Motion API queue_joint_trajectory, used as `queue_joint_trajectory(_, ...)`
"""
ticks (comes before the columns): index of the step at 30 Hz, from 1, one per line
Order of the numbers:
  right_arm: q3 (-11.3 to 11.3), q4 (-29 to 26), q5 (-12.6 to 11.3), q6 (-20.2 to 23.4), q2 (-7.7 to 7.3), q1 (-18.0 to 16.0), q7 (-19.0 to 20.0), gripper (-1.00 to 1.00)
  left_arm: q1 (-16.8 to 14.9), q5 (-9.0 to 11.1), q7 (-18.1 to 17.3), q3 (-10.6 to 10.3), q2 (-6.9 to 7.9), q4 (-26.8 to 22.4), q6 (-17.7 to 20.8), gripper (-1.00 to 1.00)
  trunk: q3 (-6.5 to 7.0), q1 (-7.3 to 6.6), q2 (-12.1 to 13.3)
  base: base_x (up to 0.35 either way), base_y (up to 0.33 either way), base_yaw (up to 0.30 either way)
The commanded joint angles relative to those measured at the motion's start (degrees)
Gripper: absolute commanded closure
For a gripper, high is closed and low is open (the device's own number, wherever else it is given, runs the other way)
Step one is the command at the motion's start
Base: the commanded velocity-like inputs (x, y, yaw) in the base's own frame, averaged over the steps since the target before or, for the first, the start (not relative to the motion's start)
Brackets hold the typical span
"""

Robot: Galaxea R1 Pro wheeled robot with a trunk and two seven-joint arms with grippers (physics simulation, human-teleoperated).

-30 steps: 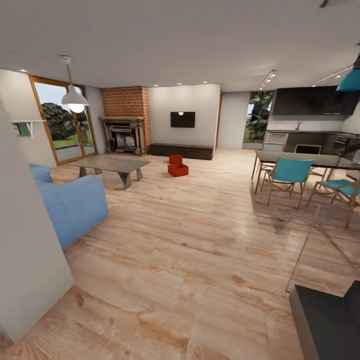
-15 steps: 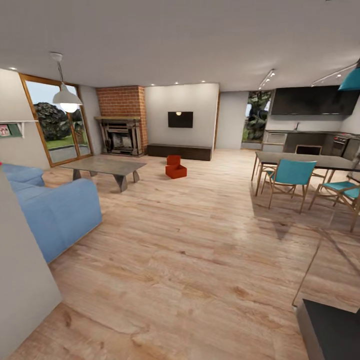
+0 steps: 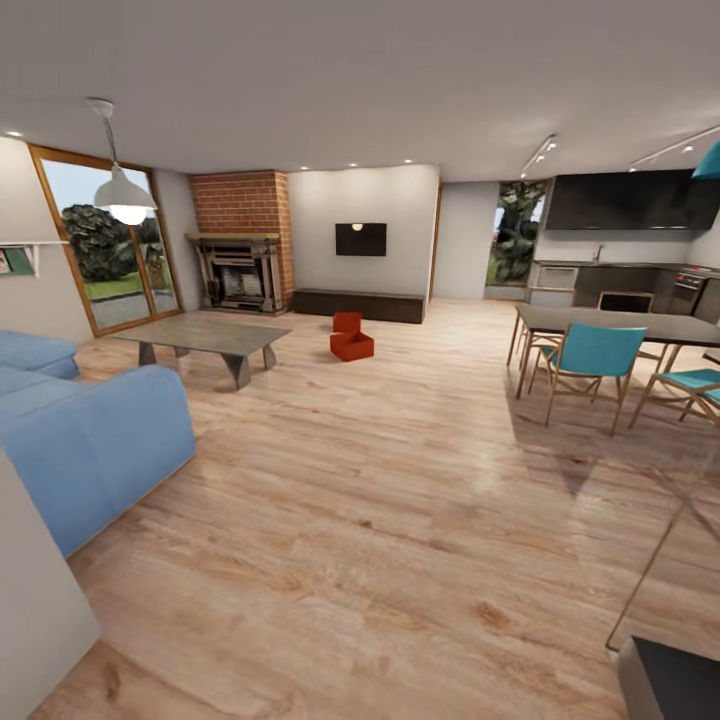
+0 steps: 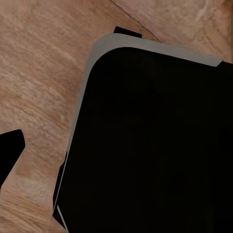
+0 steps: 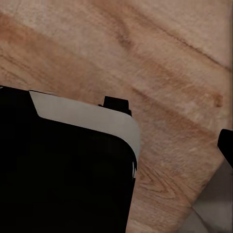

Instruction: Move the two storage containers from the living room to the garage. In the garage, place one container on the floor and stack the other container on top of it (either order is fine).

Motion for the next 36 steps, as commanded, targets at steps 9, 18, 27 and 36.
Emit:
queue_joint_trajectory(9, 0.5, 0.2, -0.5, -0.3, 0.02, -0.1, 0.0, -1.0, 0.0, 0.1, 0.0, 0.3, -0.01, 0.0, -0.1, -1.0, -0.05, 0.03, 0.0, 0.323, 0.0, 0.0)
queue_joint_trajectory(18, 0.5, 0.2, -0.5, -0.3, 0.02, -0.1, 0.0, -1.0, 0.0, 0.1, 0.0, 0.3, -0.01, 0.0, -0.1, -1.0, -0.05, 0.03, 0.0, 0.323, 0.0, 0.0)
queue_joint_trajectory(27, 0.5, 0.2, -0.5, -0.3, 0.02, -0.1, 0.0, -1.0, 0.0, 0.1, 0.0, 0.3, -0.01, 0.0, -0.1, -1.0, -0.05, 0.03, 0.0, 0.323, 0.0, 0.0)
queue_joint_trajectory(36, 0.5, 0.2, -0.5, -0.3, 0.02, -0.1, 0.0, -1.0, 0.0, 0.1, 0.0, 0.3, -0.01, 0.0, -0.1, -1.0, -0.05, 0.03, 0.0, 0.323, 0.0, 0.0)
